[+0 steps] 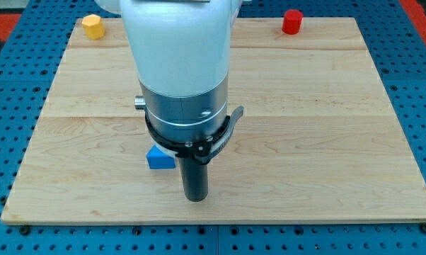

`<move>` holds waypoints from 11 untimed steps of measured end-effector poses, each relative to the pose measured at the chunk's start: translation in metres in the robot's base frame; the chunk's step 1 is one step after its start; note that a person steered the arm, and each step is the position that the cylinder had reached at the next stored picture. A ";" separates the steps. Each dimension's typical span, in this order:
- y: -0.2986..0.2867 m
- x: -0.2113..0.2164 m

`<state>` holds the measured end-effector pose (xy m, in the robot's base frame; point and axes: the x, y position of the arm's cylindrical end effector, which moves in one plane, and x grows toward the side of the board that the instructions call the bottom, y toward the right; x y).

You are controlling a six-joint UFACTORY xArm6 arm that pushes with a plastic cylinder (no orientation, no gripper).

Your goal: Keep your arm at the bottom center of the board

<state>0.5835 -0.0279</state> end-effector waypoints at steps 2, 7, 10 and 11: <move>0.005 0.000; 0.013 0.009; 0.015 0.023; 0.015 0.023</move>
